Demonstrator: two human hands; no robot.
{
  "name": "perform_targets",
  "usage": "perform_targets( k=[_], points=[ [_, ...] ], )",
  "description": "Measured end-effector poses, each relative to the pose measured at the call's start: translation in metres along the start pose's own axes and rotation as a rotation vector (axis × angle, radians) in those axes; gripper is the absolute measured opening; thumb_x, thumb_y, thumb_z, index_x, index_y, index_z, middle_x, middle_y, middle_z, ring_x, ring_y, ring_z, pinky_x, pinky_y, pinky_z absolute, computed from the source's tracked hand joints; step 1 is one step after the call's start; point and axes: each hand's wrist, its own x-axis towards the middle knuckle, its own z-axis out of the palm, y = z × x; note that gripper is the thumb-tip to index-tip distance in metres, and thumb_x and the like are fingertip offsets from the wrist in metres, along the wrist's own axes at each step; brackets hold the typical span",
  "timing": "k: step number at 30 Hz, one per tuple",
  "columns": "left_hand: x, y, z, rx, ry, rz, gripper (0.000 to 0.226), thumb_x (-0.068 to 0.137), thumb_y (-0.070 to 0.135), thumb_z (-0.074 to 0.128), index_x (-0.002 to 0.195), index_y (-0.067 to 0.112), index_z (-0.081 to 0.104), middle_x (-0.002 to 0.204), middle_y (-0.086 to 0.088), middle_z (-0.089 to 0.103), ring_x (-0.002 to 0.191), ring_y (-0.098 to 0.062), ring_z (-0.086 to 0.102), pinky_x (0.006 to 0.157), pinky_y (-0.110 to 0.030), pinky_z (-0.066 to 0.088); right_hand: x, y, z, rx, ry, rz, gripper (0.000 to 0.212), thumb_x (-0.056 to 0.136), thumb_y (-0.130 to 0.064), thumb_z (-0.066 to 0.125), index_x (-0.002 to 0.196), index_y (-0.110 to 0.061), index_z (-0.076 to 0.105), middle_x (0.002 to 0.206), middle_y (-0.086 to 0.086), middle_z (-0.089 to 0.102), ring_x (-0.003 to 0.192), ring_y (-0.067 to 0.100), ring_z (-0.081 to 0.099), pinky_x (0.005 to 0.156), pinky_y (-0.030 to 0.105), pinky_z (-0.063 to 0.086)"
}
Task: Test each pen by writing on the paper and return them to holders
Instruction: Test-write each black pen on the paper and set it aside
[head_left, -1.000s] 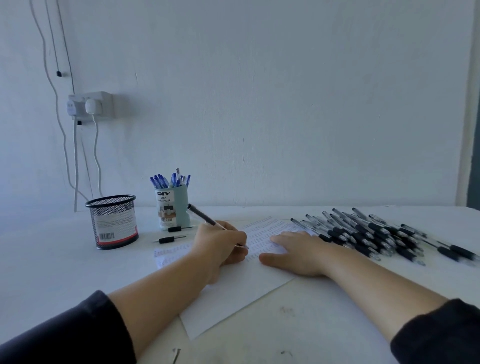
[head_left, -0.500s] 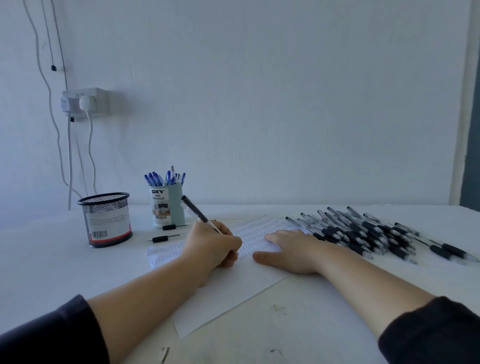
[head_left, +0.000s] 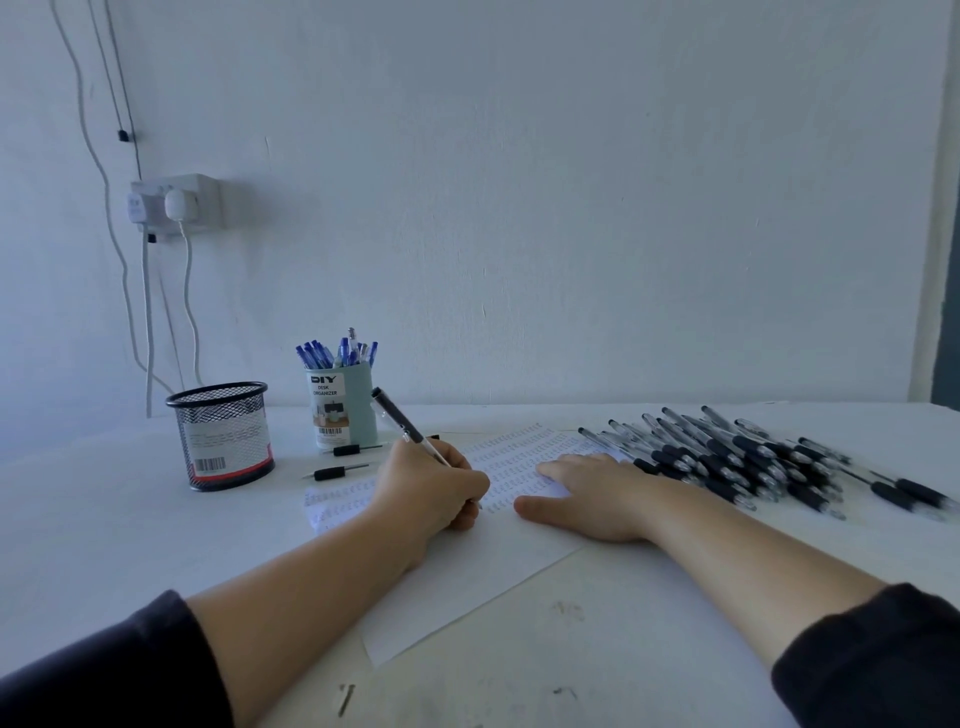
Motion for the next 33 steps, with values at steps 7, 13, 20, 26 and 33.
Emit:
perform_targets(
  k=[7,13,20,26,33],
  points=[
    [0.0004,-0.0008,0.0007,0.037,-0.004,0.007,0.010,0.071,-0.007,0.064,0.070,0.002,0.059,0.052,-0.011,0.058,0.040,-0.017,0.053,0.050,-0.025,0.052,-0.0006,0.0000,0.0002,-0.002,0.000,-0.002,0.080,0.084,-0.075,0.029,0.150,-0.030,0.020,0.158,-0.003,0.019,0.146,0.022,0.011,0.117,0.048,0.012],
    [-0.0011,0.0012,0.0019,0.109,0.000,0.008,0.011,0.069,-0.005,0.061,0.067,0.005,0.057,0.049,-0.010,0.058,0.038,-0.017,0.051,0.051,-0.024,0.049,-0.0013,-0.0002,0.0002,0.017,0.002,-0.004,0.079,0.084,-0.074,0.031,0.150,-0.029,0.022,0.157,-0.002,0.020,0.145,0.022,0.012,0.117,0.047,0.013],
    [-0.0009,0.0002,0.0019,0.084,0.015,0.015,0.007,0.071,-0.004,0.063,0.072,0.002,0.061,0.050,-0.010,0.060,0.039,-0.016,0.053,0.052,-0.025,0.052,-0.0009,-0.0011,-0.0007,0.012,-0.004,-0.002,0.080,0.085,-0.074,0.030,0.150,-0.029,0.020,0.158,-0.003,0.017,0.146,0.021,0.010,0.117,0.047,0.011],
    [-0.0002,-0.0009,0.0027,0.108,0.015,0.027,0.009,0.071,-0.004,0.063,0.069,0.004,0.059,0.049,-0.008,0.060,0.039,-0.016,0.054,0.050,-0.023,0.049,-0.0023,-0.0010,0.0002,0.008,-0.001,-0.001,0.080,0.085,-0.074,0.030,0.150,-0.029,0.021,0.158,-0.003,0.018,0.146,0.021,0.011,0.117,0.047,0.011],
    [-0.0018,0.0001,0.0027,0.105,0.014,0.032,0.008,0.071,-0.004,0.063,0.069,0.003,0.060,0.048,-0.009,0.058,0.038,-0.016,0.053,0.049,-0.023,0.051,-0.0025,-0.0007,-0.0005,0.009,-0.005,-0.006,0.080,0.085,-0.074,0.030,0.150,-0.029,0.020,0.159,-0.003,0.017,0.146,0.021,0.010,0.117,0.048,0.011]
  ],
)
